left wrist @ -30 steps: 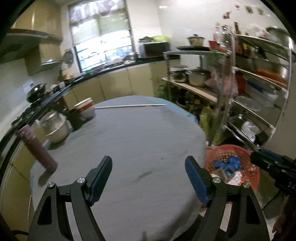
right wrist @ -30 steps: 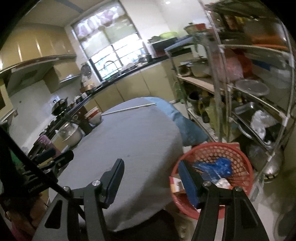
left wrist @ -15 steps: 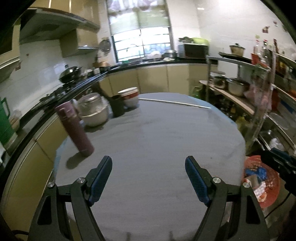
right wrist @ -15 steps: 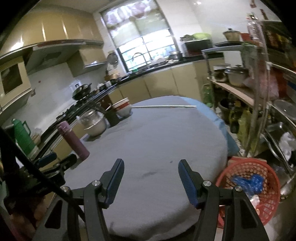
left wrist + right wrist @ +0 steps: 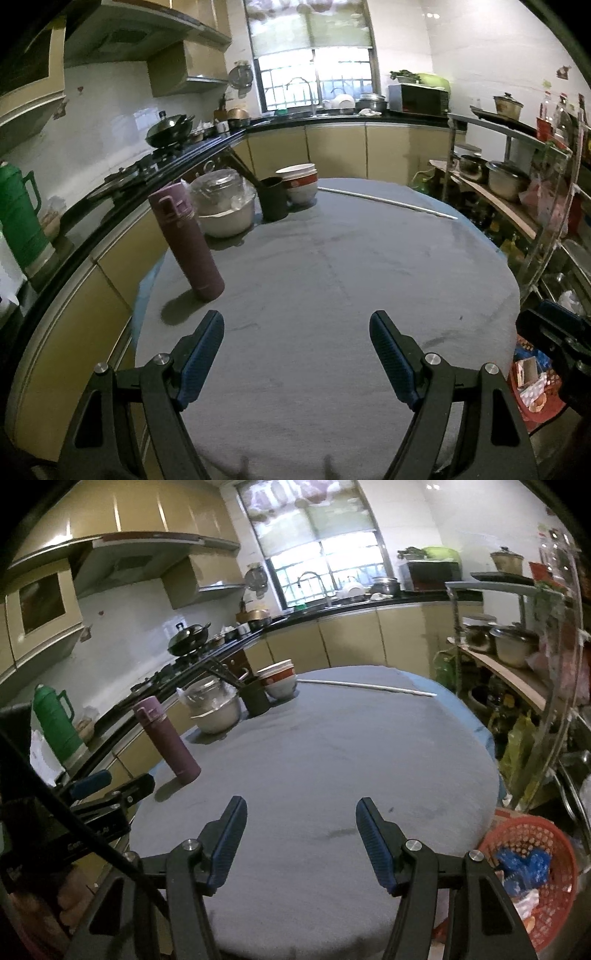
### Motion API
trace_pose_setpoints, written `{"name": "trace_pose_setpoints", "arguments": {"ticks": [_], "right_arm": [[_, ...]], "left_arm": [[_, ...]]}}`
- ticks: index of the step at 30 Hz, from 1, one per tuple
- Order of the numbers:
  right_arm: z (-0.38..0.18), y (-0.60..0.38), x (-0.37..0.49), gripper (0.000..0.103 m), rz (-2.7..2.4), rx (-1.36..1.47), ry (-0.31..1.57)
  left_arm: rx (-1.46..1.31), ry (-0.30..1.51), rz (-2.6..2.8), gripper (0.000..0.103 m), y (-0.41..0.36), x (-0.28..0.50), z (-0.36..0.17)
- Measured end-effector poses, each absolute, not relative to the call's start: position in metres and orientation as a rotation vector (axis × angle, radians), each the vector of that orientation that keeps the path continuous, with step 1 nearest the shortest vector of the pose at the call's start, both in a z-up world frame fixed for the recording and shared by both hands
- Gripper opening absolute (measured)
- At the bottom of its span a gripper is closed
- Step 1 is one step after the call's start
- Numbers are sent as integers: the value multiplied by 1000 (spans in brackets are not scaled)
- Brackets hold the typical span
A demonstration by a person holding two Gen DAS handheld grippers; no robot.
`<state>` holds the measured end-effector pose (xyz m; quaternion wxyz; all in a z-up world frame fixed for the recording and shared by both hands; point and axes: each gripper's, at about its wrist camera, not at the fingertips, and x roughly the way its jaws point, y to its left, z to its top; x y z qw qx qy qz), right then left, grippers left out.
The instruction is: Collect trash
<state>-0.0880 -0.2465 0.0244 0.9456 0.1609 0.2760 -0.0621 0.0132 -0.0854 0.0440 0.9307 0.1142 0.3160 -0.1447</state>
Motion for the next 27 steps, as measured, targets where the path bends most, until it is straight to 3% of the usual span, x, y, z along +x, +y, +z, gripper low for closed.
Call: {"name": "trace_pose_setpoints", "arguments": {"ticks": [27], "right_arm": [[14, -206, -68, 65, -51, 219, 591]], "left_arm": [[215, 650, -192, 82, -58, 27, 35]]}}
